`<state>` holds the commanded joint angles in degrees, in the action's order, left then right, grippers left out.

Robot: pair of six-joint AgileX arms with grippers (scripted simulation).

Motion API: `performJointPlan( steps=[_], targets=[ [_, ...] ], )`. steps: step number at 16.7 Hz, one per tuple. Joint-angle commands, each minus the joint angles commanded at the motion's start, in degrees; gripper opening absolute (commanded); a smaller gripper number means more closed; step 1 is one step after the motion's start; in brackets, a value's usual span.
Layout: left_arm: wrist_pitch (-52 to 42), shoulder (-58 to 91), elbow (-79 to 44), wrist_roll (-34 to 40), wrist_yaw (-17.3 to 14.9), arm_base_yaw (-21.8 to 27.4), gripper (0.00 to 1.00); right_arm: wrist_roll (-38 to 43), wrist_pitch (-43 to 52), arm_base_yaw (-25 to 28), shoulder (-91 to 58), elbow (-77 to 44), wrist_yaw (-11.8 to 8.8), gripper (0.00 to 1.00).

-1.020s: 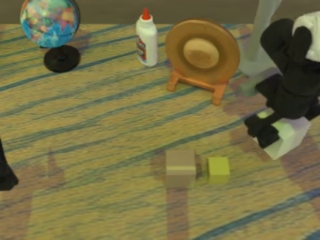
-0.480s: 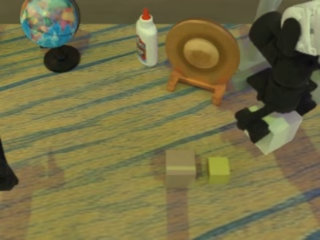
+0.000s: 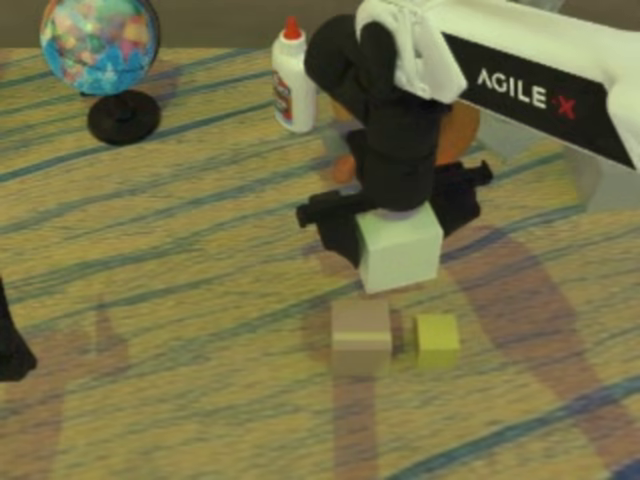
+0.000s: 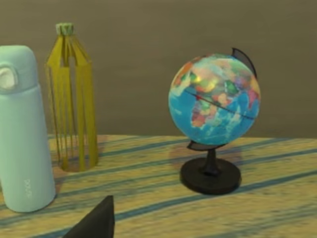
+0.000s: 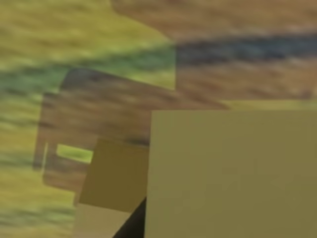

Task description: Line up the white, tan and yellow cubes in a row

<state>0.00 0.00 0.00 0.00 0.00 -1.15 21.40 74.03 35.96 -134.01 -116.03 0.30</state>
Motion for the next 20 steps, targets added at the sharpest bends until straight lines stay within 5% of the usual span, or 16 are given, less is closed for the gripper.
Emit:
performJointPlan(
  steps=[8, 15, 20],
  targets=[
    [0.0, 0.0, 0.0, 0.0, 0.0, 0.0, 1.00, 29.8, 11.4, 15.2, -13.3, -26.6, 0.3, 0.00],
    [0.0, 0.0, 0.0, 0.0, 0.0, 0.0, 1.00, 31.9, 11.9, 16.3, -13.9, -28.4, 0.3, 0.00],
    [0.0, 0.0, 0.0, 0.0, 0.0, 0.0, 1.00, 32.1, 3.6, 16.2, -13.4, -19.4, 0.3, 0.00]
  ],
)
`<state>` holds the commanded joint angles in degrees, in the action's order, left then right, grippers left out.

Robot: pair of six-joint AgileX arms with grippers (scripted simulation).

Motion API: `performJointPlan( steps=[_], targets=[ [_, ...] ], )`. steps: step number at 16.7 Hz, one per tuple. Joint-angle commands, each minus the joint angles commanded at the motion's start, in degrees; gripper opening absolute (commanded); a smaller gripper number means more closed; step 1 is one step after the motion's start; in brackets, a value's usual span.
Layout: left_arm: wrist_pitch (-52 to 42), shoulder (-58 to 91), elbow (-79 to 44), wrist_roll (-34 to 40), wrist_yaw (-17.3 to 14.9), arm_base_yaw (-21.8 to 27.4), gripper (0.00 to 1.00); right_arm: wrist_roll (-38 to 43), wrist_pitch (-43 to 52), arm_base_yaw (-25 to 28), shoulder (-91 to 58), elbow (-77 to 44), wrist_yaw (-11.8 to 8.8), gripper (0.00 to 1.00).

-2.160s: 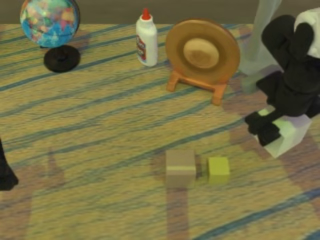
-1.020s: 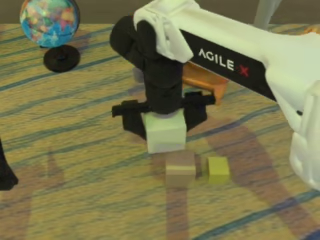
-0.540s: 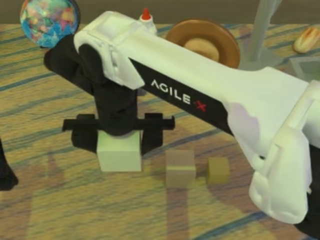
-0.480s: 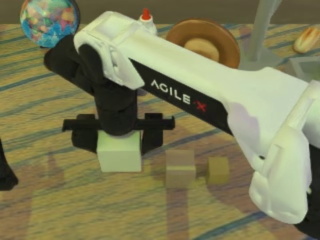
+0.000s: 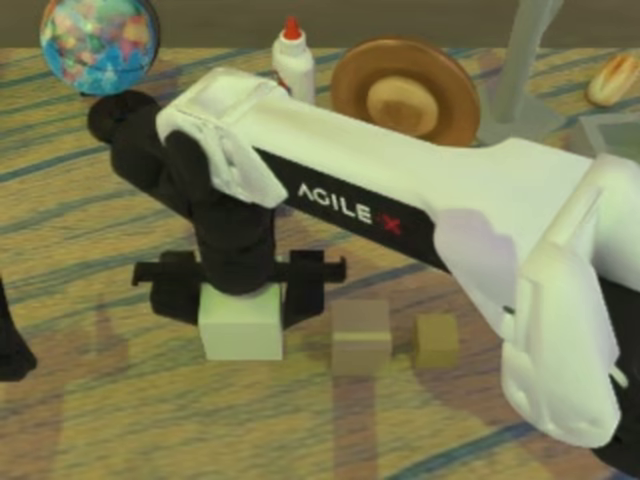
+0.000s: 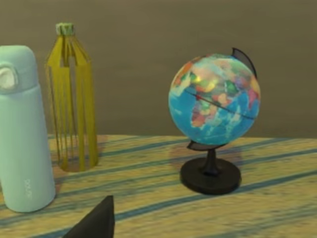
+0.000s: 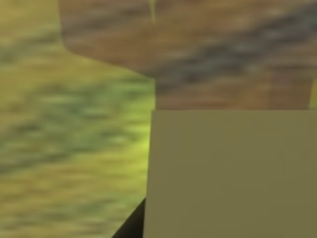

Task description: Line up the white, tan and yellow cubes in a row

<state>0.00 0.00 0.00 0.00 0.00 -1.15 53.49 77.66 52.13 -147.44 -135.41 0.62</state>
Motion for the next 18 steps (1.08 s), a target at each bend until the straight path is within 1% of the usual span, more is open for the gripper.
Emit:
performJointPlan(
  steps=[4, 8, 18],
  targets=[
    [0.0, 0.0, 0.0, 0.0, 0.0, 0.0, 1.00, -0.1, -7.5, 0.4, 0.2, 7.7, 0.0, 0.00],
    [0.0, 0.0, 0.0, 0.0, 0.0, 0.0, 1.00, -0.1, -8.1, 0.5, 0.2, 8.3, 0.0, 0.00],
    [0.0, 0.0, 0.0, 0.0, 0.0, 0.0, 1.00, -0.1, -8.1, 0.5, 0.2, 8.3, 0.0, 0.75]
  ],
)
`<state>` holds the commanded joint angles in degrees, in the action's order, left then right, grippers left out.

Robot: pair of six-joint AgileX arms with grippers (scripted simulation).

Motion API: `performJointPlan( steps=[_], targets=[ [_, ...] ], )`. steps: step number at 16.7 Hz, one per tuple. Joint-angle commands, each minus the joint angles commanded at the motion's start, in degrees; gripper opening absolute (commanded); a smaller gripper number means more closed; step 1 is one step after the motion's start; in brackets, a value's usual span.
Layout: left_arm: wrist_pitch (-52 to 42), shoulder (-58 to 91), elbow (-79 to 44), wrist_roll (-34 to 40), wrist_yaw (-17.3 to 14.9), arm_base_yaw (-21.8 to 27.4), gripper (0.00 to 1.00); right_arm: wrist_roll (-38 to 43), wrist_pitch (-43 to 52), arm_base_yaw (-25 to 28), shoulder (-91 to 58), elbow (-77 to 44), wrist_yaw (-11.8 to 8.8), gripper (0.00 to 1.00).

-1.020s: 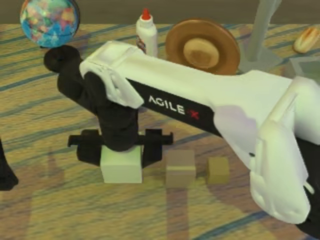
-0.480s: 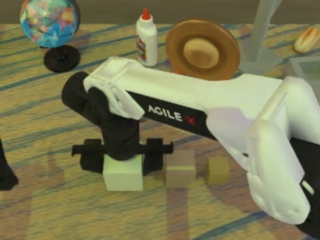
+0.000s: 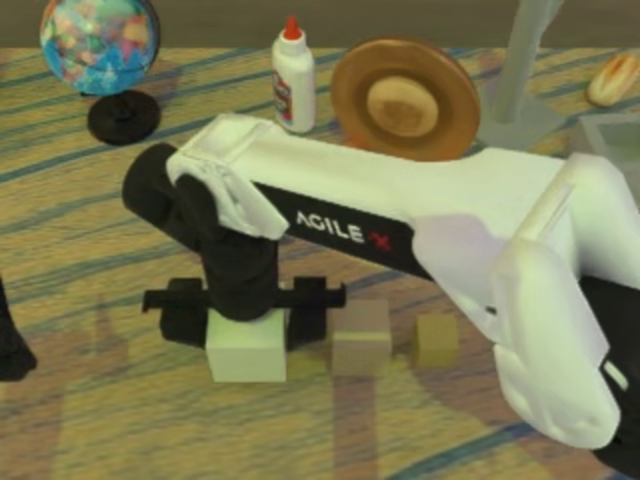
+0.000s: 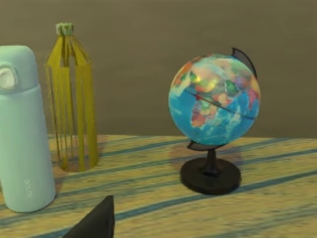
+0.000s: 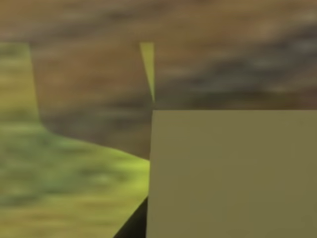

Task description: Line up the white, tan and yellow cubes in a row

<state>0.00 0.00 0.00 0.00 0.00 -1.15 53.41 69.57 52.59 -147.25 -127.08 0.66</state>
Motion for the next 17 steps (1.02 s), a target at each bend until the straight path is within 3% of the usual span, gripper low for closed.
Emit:
performJointPlan(
  steps=[3, 4, 13, 17],
  targets=[
    [0.0, 0.0, 0.0, 0.0, 0.0, 0.0, 1.00, 0.0, 0.0, 0.0, 0.0, 0.0, 0.0, 0.98],
    [0.0, 0.0, 0.0, 0.0, 0.0, 0.0, 1.00, 0.0, 0.0, 0.0, 0.0, 0.0, 0.0, 1.00],
    [0.0, 0.0, 0.0, 0.0, 0.0, 0.0, 1.00, 0.0, 0.2, -0.1, 0.0, -0.2, 0.0, 1.00],
    [0.0, 0.0, 0.0, 0.0, 0.0, 0.0, 1.00, 0.3, 6.4, -0.1, -0.6, -6.6, 0.0, 1.00]
  ],
)
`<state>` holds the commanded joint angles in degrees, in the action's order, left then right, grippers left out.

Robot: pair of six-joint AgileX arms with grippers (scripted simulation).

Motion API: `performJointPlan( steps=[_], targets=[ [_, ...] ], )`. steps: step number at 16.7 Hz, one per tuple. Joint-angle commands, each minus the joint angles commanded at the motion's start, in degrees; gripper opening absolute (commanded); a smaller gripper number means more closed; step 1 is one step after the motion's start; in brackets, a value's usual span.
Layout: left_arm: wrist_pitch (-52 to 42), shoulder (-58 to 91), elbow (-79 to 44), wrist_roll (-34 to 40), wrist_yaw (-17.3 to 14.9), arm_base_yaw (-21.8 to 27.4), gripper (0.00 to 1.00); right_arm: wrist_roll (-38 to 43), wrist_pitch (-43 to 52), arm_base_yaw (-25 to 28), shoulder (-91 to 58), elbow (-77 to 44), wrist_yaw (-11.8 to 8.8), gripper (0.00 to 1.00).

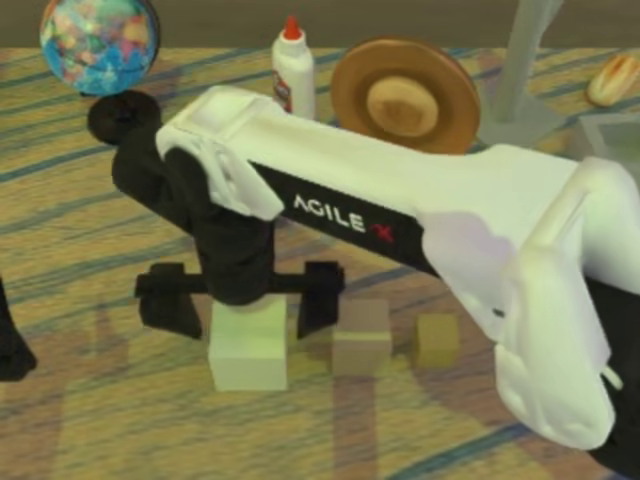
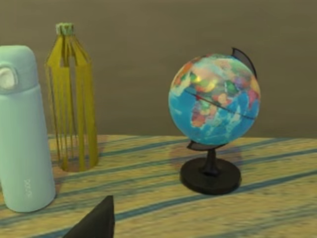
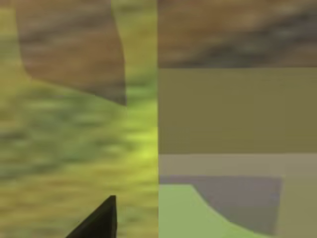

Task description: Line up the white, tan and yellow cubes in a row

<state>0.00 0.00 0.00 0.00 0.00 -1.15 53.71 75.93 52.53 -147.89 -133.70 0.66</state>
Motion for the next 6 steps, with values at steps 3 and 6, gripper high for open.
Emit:
performJointPlan(
  steps=[3, 6],
  targets=[
    [0.0, 0.0, 0.0, 0.0, 0.0, 0.0, 1.00, -0.1, 6.8, 0.3, -0.3, -7.4, 0.0, 1.00],
    [0.0, 0.0, 0.0, 0.0, 0.0, 0.0, 1.00, -0.3, 10.3, 0.4, -0.2, -10.8, 0.0, 1.00]
  ],
)
